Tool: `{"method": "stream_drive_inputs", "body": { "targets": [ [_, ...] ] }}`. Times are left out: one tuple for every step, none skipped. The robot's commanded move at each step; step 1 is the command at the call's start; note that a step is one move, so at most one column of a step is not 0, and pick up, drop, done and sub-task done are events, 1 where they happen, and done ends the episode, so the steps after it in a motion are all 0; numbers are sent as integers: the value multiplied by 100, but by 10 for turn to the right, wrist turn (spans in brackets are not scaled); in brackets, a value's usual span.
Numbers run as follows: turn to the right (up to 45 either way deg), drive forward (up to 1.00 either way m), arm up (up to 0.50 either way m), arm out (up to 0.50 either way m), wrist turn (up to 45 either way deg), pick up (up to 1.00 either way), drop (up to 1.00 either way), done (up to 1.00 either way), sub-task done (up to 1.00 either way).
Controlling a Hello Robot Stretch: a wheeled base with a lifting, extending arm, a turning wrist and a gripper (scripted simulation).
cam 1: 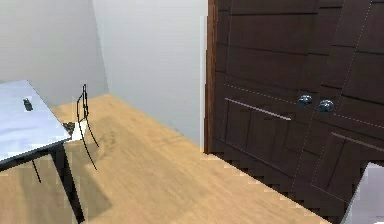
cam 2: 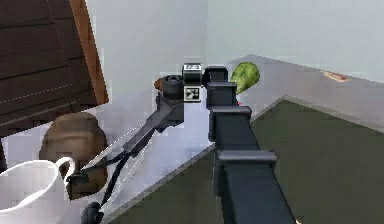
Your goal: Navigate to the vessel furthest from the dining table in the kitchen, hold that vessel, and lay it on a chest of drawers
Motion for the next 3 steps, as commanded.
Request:
{"method": "stream_drive_inputs", "body": {
  "targets": [
    [0, 0, 0, -26, 0, 0, 0, 0, 0],
    [-450, 0, 0, 0, 0, 0, 0, 0, 0],
    [-450, 0, 0, 0, 0, 0, 0, 0, 0]
  ]
}}
